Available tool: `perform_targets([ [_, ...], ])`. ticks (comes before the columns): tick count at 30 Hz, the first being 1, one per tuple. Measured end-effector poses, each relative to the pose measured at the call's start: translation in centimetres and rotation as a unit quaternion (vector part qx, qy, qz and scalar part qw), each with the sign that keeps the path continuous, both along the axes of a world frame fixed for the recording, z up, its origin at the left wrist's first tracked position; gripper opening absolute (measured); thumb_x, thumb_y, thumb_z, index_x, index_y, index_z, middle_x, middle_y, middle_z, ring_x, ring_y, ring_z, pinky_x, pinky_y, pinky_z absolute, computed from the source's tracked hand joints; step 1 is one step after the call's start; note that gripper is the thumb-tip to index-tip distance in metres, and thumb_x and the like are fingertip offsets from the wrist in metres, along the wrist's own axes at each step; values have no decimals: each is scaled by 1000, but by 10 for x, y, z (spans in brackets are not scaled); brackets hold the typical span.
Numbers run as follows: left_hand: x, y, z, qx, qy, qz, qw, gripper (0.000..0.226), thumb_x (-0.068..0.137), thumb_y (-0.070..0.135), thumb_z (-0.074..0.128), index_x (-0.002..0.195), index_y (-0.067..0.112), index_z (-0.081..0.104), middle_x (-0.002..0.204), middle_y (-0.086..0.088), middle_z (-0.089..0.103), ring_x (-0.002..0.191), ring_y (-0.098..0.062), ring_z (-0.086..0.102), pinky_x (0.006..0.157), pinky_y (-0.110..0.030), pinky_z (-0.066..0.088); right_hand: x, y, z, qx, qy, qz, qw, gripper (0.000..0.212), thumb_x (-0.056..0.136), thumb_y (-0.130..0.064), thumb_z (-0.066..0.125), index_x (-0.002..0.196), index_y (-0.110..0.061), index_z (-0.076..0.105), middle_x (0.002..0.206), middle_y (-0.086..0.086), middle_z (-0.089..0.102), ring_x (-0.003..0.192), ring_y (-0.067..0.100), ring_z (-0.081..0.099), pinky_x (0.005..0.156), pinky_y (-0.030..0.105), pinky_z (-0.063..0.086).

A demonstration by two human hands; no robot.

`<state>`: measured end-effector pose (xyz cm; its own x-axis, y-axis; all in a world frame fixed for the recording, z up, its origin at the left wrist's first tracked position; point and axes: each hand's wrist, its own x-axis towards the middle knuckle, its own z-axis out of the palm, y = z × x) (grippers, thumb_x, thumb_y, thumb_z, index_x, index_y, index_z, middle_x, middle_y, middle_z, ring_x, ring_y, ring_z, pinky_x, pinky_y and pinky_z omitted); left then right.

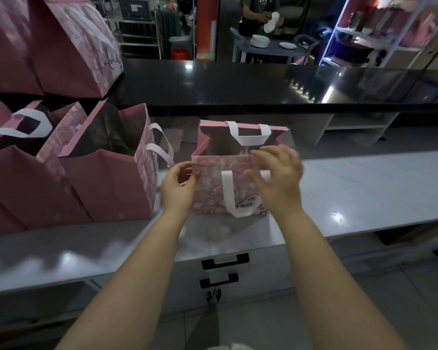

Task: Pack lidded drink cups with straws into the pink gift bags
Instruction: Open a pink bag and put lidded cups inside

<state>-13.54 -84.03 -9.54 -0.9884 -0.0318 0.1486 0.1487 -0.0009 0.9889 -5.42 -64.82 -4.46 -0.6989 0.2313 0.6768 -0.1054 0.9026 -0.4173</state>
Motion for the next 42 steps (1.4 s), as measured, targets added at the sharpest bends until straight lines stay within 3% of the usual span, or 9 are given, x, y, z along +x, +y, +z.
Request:
perform_targets([
  [3, -3, 0, -13, 6, -26, -10, 1000, 16, 90, 5, 66, 100, 19, 67, 91, 5, 70, 85, -7, 66, 82, -26, 56, 15, 28, -18, -233, -58, -86, 967, 69, 83, -32, 75, 143, -29, 42, 148, 1, 40, 139, 23, 27, 113, 49, 30],
  [6, -3, 3, -26, 20, -53, -27, 998, 23, 91, -1, 63, 98, 21, 67, 90, 7, 70, 83, -4, 66, 81, -22, 54, 12, 40, -36, -377, -169, -51, 909, 82, 87, -20, 71, 150, -37, 21, 155, -4, 30, 140, 21, 29, 109, 44, 37],
  [9, -1, 3, -39, 18, -69, -42, 997, 26, 88, -3, 65, 96, 22, 67, 95, 3, 71, 84, 0, 67, 81, -18, 53, 8, 34, -54, -462, -175, -17, 869, 70, 92, -17, 65, 146, -38, 26, 141, -12, 41, 115, 8, 42, 82, 19, 43],
  [12, 1, -1, -51, 21, -95, -59, 994, 24, 89, -2, 65, 96, 21, 66, 101, -3, 71, 94, -15, 67, 87, -25, 54, 12, 32, -74, -517, -122, -64, 845, 40, 94, -17, 62, 127, -32, 45, 128, -10, 52, 117, 11, 47, 83, 24, 44],
  [18, 7, -14, -70, 33, -125, -72, 989, 19, 92, 4, 63, 97, 22, 68, 103, -3, 72, 100, -24, 68, 95, -48, 53, 28, 22, -97, -544, -52, -117, 829, 17, 95, -18, 62, 90, -34, 61, 92, -18, 65, 81, -8, 63, 59, 11, 49],
  [21, 8, -9, -67, 58, -142, -70, 986, 24, 93, 4, 62, 92, 27, 69, 93, 9, 74, 91, -12, 70, 90, -43, 55, 32, 20, -99, -577, 19, -135, 805, 10, 94, -19, 64, 94, -28, 66, 93, -10, 68, 79, -1, 65, 58, 12, 51],
  [25, 6, 5, -61, 46, -139, -122, 982, 20, 95, 6, 60, 96, 24, 70, 95, 6, 73, 95, -16, 70, 86, -36, 58, 49, 25, -99, -621, 88, -132, 767, 16, 93, -5, 62, 97, -20, 66, 95, -1, 69, 86, 13, 67, 68, 21, 56],
  [31, 12, 50, -56, 20, -116, -217, 969, 17, 94, 7, 61, 106, 17, 69, 102, -6, 70, 99, -23, 67, 90, -43, 56, 96, 30, -96, -610, 183, -181, 749, 21, 91, 3, 61, 96, -17, 65, 76, -11, 74, 69, 2, 68, 60, 18, 54],
  [42, 86, 149, -53, 38, -149, -496, 854, 28, 97, 15, 57, 109, 38, 68, 112, 4, 70, 102, -17, 68, 73, -30, 57, 237, 42, -70, -524, 312, -323, 724, 17, 93, -9, 62, 110, -7, 65, 84, -7, 74, 78, 7, 68, 68, 22, 56],
])
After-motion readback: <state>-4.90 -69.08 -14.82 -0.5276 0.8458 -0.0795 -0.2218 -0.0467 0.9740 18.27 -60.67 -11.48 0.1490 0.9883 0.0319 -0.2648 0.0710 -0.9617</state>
